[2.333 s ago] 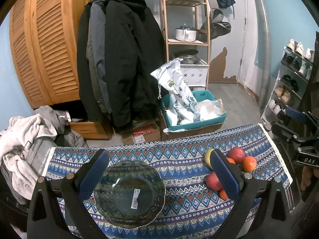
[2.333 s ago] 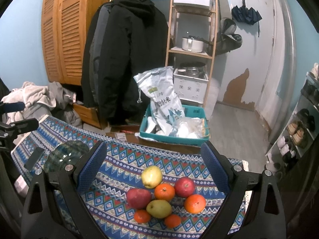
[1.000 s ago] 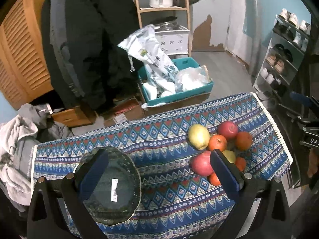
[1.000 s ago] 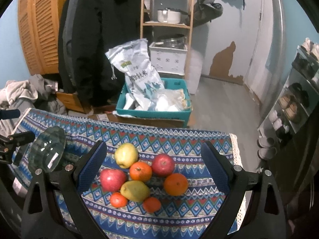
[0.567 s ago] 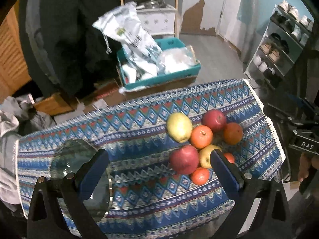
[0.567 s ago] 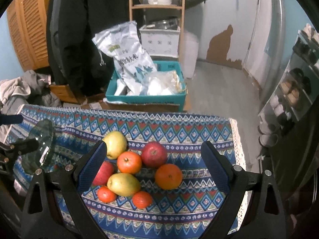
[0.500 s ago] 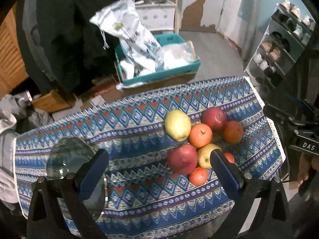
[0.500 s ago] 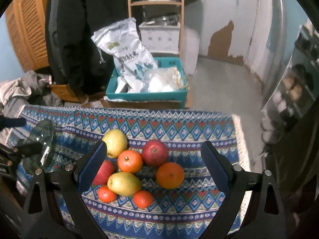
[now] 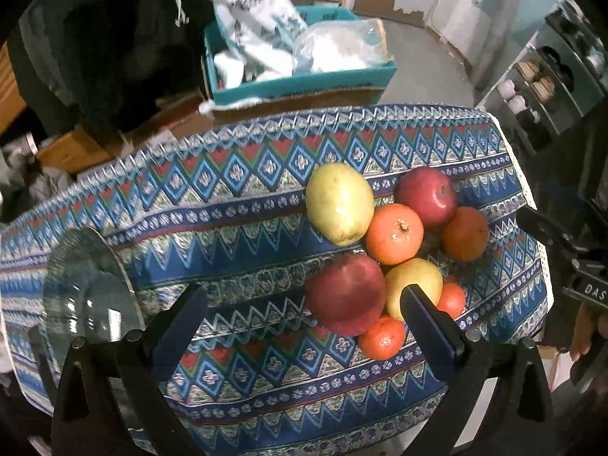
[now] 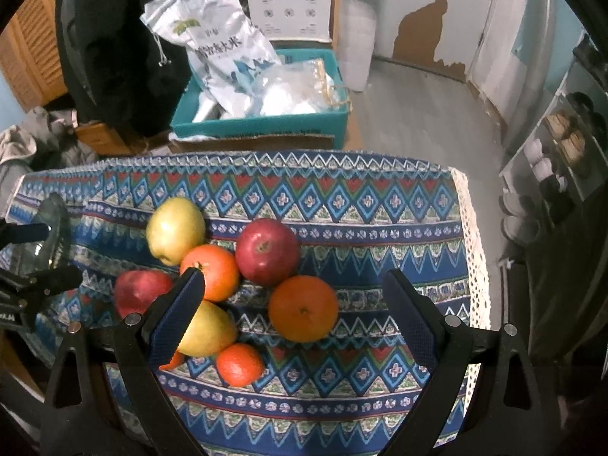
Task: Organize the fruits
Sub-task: 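Move the left tool toward a red apple while the right tool approaches an orange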
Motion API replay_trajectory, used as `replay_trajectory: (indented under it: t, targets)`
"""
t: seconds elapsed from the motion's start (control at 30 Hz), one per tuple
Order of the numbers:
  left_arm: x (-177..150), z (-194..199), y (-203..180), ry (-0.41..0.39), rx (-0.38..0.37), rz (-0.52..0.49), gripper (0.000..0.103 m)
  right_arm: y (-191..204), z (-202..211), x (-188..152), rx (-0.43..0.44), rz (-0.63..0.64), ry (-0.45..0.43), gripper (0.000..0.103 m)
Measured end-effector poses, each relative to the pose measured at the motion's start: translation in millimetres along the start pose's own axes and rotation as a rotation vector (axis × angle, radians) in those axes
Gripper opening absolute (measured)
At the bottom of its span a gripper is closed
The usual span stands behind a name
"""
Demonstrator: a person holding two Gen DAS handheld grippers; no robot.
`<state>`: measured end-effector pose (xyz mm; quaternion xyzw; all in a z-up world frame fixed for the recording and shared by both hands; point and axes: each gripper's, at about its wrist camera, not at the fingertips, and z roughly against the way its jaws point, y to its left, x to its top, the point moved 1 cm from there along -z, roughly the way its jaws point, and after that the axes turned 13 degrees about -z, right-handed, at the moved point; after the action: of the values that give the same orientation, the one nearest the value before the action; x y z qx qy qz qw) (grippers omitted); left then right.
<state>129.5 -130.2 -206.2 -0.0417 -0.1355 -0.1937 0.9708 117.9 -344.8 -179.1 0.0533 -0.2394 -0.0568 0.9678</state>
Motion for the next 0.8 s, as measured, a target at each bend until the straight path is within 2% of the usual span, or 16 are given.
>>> replay_trajectory:
  t: [0.23, 0.5, 0.8]
  targets:
    - [3, -29, -4, 0.056, -0.009, 0.000, 0.102, -7, -18, 0, -0.007, -0.008, 0.041, 0.093]
    - [6, -59, -5, 0.120, -0.036, 0.015, 0.102, -20, -51, -7, -0.035, -0.009, 0.132, 0.093]
    - [11, -79, -7, 0.142, -0.067, 0.026, 0.102, -28, -73, -13, -0.051, -0.012, 0.189, 0.093]
